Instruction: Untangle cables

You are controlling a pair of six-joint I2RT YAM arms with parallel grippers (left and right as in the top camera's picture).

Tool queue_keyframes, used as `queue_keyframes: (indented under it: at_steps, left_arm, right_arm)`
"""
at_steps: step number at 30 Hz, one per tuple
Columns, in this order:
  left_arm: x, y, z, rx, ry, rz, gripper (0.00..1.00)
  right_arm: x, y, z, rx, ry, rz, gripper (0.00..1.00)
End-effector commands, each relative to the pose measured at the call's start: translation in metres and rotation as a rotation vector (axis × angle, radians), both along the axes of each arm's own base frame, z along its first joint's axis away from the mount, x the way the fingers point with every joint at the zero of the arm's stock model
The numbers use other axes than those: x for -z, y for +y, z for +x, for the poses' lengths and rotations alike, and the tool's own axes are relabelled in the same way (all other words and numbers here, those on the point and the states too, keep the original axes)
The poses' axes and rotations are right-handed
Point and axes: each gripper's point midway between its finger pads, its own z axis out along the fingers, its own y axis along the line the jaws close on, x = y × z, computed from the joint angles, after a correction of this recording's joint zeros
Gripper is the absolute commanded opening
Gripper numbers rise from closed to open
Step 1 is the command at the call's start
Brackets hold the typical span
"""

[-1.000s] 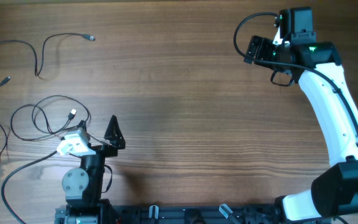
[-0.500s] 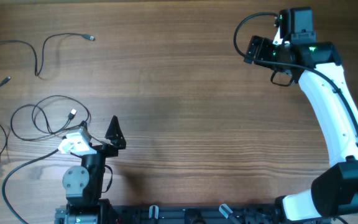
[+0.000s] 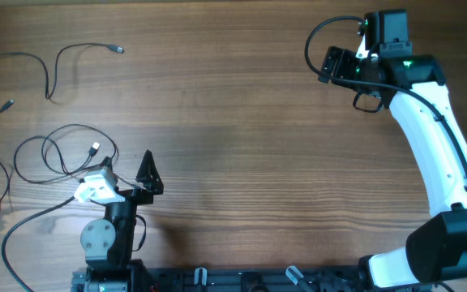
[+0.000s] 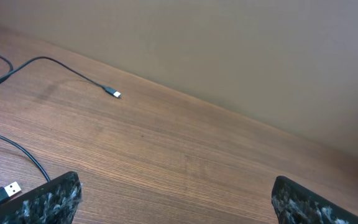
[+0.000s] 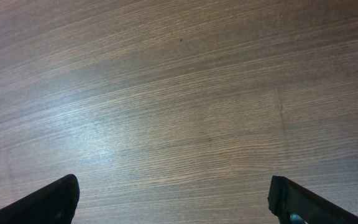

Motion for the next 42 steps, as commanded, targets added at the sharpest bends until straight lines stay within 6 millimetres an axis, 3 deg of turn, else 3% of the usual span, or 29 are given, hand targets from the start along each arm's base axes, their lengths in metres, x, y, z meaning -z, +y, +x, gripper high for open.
queue_keyframes:
  at_steps: [1, 34, 42]
  left_arm:
    - [0.001, -0.001, 0.0, 0.013, -0.002, 0.015, 1.0]
    - [0.001, -0.001, 0.0, 0.013, -0.001, 0.015, 1.0]
    - [0.002, -0.001, 0.0, 0.013, 0.0, 0.015, 1.0]
  right_arm:
    - [0.005, 0.002, -0.001, 0.002, 0.011, 0.005, 1.0]
    - [0.005, 0.002, 0.0, 0.002, 0.012, 0.004, 1.0]
    - [-0.011, 0.001, -0.003, 0.002, -0.03, 0.009, 1.0]
